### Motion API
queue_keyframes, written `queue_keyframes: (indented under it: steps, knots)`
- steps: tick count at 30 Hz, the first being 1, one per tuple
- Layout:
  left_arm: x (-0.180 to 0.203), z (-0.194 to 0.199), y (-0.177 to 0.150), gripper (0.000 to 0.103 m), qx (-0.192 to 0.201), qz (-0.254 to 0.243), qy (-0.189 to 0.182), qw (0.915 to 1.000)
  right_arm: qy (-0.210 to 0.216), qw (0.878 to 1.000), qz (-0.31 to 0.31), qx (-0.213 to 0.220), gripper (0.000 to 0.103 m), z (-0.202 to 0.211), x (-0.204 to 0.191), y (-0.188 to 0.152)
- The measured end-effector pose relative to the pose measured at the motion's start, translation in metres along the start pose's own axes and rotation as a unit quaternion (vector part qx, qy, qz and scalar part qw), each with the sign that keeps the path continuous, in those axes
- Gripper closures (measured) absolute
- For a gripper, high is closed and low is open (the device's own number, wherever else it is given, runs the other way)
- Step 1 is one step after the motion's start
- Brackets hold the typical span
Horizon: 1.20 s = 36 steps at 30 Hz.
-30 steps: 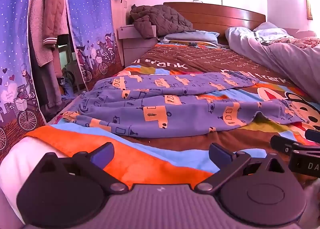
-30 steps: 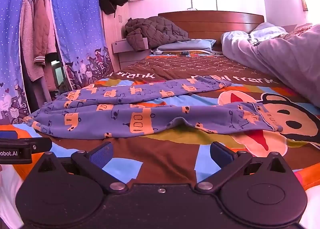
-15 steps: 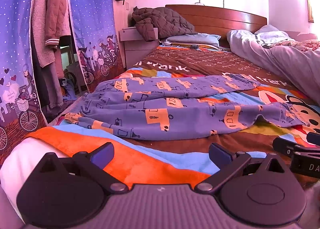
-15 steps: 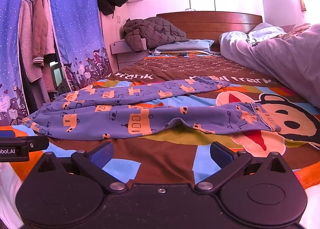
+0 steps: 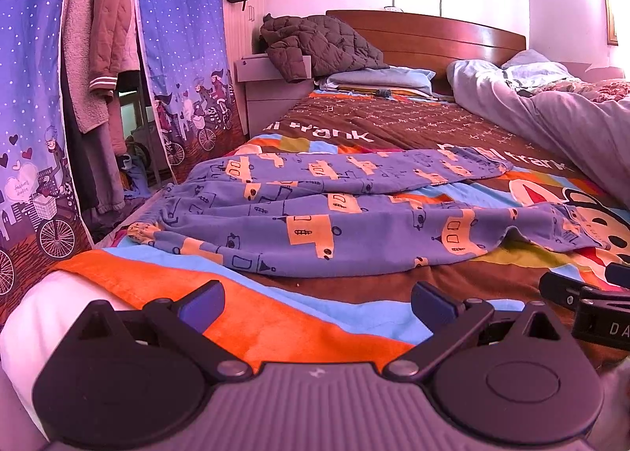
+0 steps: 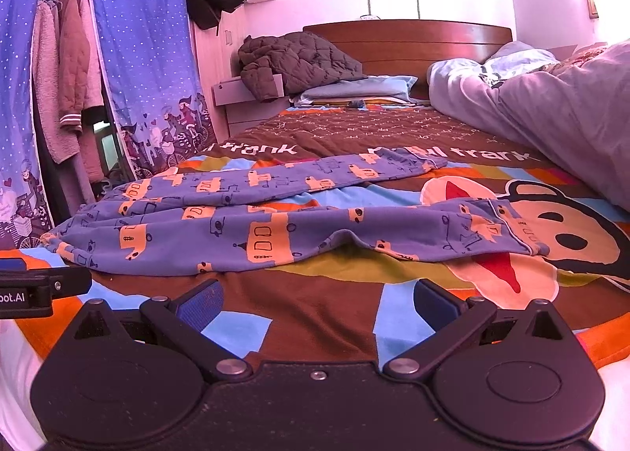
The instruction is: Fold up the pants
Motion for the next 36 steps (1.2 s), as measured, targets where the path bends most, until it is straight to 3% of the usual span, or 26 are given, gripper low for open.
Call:
queue_keyframes:
  steps: [36]
  knots:
    - [-0.0011, 0.0003, 0.0014, 0.000, 0.000, 0.000, 0.002, 1.0000, -0.003, 1.000, 0.001, -0.004, 0.001, -0.0027, 0.0019, -0.0022]
Point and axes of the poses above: each gripper's, at about its wrist camera, not at the fingertips, and z roughly against the way its jaws point, x to its right, y to its top, the point moved 8 cm from there along -z, roughly the way its jaws point, and after that the axes turned 7 degrees about -z, right-handed, at the moved point
